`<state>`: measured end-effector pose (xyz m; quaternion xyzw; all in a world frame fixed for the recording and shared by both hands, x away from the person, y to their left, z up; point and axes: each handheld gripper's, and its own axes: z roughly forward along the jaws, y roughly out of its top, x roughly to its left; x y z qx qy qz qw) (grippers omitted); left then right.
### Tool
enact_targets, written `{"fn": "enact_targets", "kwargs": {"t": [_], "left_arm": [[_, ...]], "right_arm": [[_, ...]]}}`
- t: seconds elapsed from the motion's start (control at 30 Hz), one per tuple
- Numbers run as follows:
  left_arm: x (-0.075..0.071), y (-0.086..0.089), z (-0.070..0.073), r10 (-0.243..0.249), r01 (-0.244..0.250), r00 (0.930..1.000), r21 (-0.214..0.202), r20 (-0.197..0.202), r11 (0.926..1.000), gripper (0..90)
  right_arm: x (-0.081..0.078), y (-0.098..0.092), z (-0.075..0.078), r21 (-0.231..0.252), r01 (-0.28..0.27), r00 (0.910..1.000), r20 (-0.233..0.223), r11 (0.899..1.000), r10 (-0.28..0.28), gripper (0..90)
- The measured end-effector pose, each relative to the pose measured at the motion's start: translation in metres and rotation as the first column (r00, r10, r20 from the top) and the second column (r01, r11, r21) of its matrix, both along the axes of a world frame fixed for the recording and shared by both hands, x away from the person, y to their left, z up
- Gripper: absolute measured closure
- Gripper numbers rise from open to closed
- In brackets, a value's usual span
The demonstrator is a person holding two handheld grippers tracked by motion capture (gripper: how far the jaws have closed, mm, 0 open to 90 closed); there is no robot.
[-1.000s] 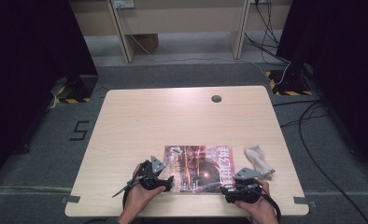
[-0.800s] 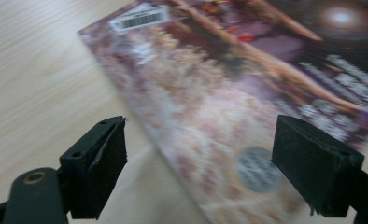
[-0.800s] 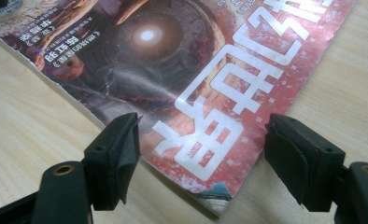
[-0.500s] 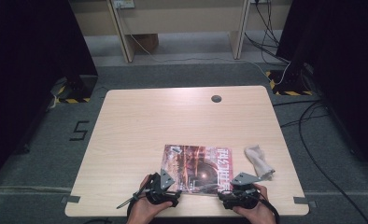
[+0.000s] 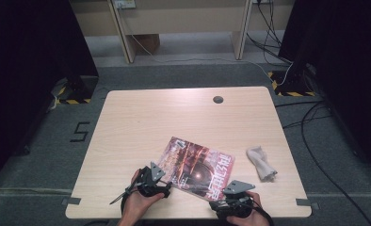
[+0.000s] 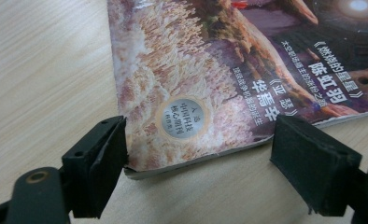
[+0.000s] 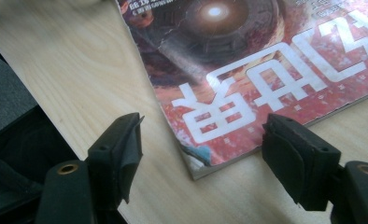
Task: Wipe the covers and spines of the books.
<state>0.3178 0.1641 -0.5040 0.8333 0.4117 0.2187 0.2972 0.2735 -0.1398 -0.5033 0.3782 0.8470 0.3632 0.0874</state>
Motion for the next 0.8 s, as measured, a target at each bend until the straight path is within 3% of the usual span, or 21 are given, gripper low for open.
{"fn": "enact_targets", "kwargs": {"t": [0.17,0.27,0.37,0.53,0.7,0.8], "left_arm": [[-0.011,-0.006,0.004,-0.028,0.027,0.9994,-0.059,-0.021,0.9979,20.5],[-0.018,-0.016,0.002,-0.066,0.062,0.9969,-0.101,-0.043,0.993,20.5],[-0.025,-0.024,0.0,-0.092,0.088,0.9947,-0.09,-0.046,0.9921,20.6],[-0.027,-0.029,-0.002,-0.098,0.093,0.9941,-0.097,-0.047,0.9909,20.6],[-0.026,-0.029,-0.003,-0.093,0.088,0.9944,-0.094,-0.051,0.9917,20.8],[-0.025,-0.03,-0.004,-0.091,0.086,0.9946,-0.091,-0.05,0.9921,20.8]], "right_arm": [[0.01,-0.01,0.006,0.03,0.042,0.9987,0.026,0.999,-0.043,30.2],[0.018,-0.013,0.009,0.03,0.047,0.9975,0.051,0.998,-0.048,30.4],[0.033,-0.014,0.013,0.01,0.042,0.9948,0.093,0.999,-0.043,32.2],[0.069,-0.013,0.018,0.012,0.063,0.9912,0.115,0.998,-0.064,35.6],[0.106,-0.009,0.02,-0.005,0.079,0.9906,0.112,0.997,-0.078,37.3],[0.12,-0.006,0.017,-0.002,0.092,0.9908,0.1,0.996,-0.091,37.4]]}}
